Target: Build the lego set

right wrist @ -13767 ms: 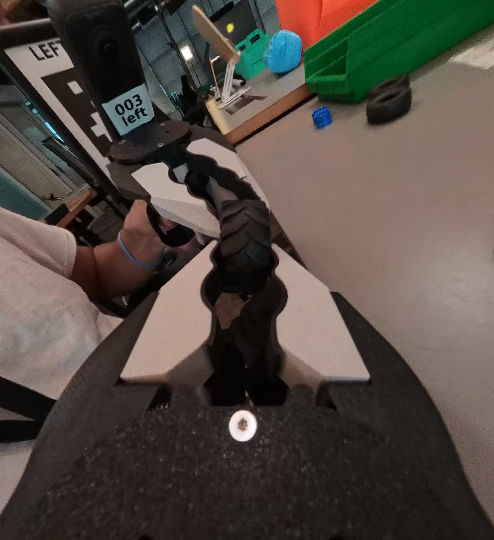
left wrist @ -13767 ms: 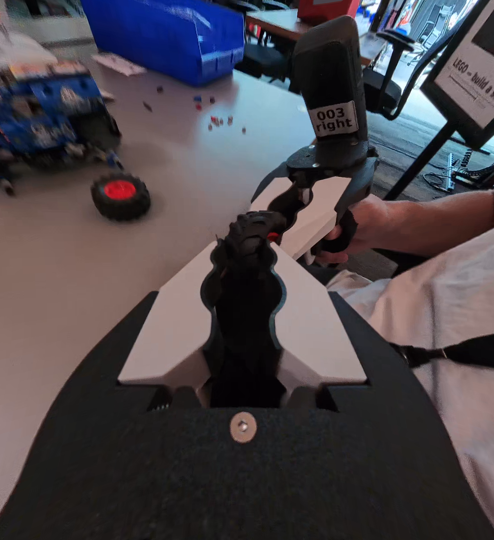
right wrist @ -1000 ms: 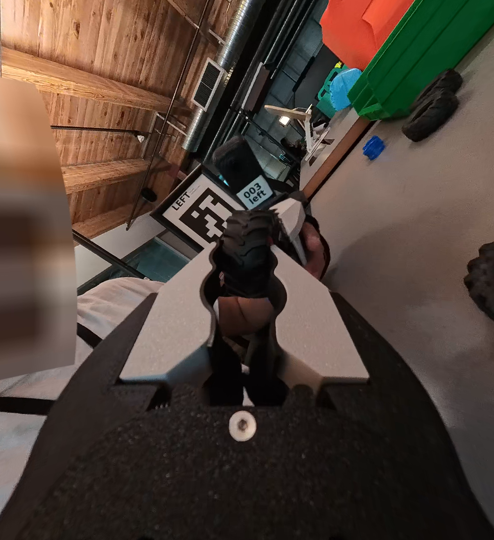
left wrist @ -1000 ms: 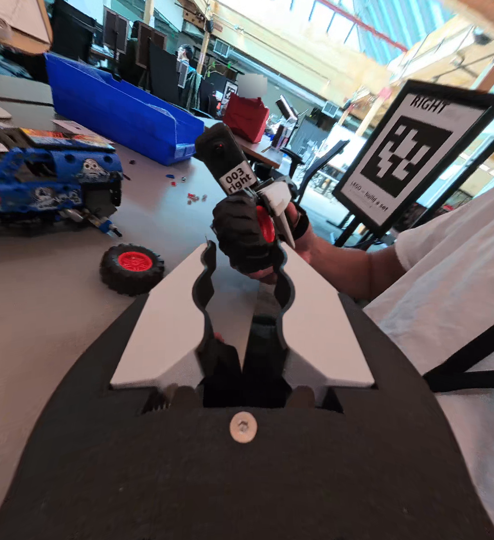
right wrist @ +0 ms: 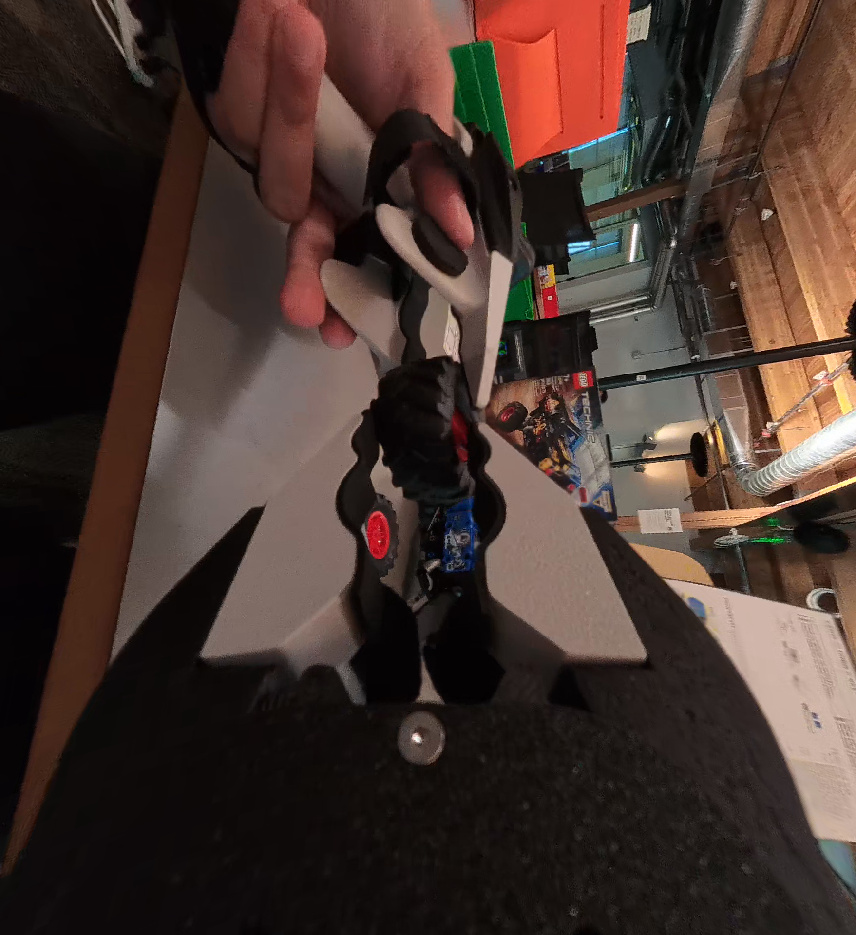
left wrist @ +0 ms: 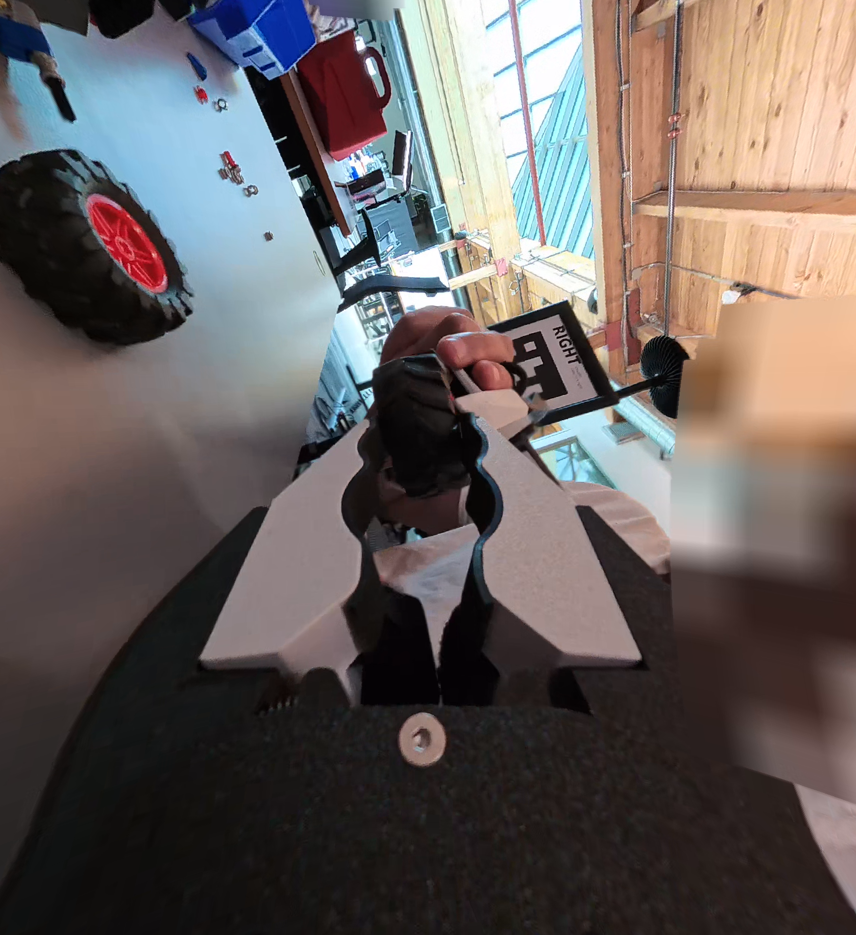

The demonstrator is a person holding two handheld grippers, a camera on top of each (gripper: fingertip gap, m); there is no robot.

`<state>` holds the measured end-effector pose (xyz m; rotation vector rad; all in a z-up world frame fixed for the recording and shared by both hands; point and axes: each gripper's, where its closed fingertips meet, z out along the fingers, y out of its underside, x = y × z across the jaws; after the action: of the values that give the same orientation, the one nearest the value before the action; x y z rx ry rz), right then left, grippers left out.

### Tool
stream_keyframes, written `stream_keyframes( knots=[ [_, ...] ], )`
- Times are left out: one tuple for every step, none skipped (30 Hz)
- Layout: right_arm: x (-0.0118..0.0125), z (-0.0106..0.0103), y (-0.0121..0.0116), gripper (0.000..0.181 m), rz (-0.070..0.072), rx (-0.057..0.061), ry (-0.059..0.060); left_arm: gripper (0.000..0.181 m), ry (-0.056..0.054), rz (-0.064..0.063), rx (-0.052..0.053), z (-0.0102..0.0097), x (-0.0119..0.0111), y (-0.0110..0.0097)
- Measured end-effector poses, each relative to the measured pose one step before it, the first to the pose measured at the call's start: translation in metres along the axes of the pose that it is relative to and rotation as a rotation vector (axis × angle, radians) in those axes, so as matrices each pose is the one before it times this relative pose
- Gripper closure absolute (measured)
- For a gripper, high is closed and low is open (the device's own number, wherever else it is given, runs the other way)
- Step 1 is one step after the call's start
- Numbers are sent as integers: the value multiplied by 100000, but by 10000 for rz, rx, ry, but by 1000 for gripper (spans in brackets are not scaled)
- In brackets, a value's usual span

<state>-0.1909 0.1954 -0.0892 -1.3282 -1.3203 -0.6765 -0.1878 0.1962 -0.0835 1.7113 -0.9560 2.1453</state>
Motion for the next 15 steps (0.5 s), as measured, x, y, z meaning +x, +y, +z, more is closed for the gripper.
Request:
stream_keyframes(
  knots=[
    [374,-97,16,151,636,252,-53,146,52,559,-68,-144,392,47],
    [365,-212,56,153,908,332,-191,143,60,631,-91,-203,496,13],
    [384,-255,-29,153,1117,408,-365,143,-172,977,-176,-261,259,10],
    [121,-228,-97,153,1234,458,-645,143,-627,1365,-253,-344,-319,7],
    [236,-124,-1,153,1248,406,-525,138,-935,1544,-286,-379,-722,4],
    [176,-102,-121,152,1129,498,-500,131,-838,1544,-256,-264,-556,-59],
    [-649,-29,-193,152,1375,515,-1150,122,-432,1425,-257,-67,105,-5],
    [-358,-43,-379,152,1479,534,-936,120,-44,1231,-324,139,686,86],
    [-322,-122,-761,153,1154,850,-778,121,71,956,-350,316,695,105],
    [-624,-137,-748,152,1048,761,-922,120,115,627,-288,389,526,60],
    [-372,-82,-644,153,909,639,-677,122,266,284,-122,350,495,-65],
    [-158,94,-242,153,743,376,-448,127,438,-79,176,223,508,-353],
    [-53,210,267,153,469,14,-273,138,624,-366,452,68,600,-674],
    [311,159,405,153,107,-70,96,148,528,-477,547,-42,360,-765],
    [181,-24,-48,153,74,193,104,154,157,-337,374,-69,-160,-396]
  ],
)
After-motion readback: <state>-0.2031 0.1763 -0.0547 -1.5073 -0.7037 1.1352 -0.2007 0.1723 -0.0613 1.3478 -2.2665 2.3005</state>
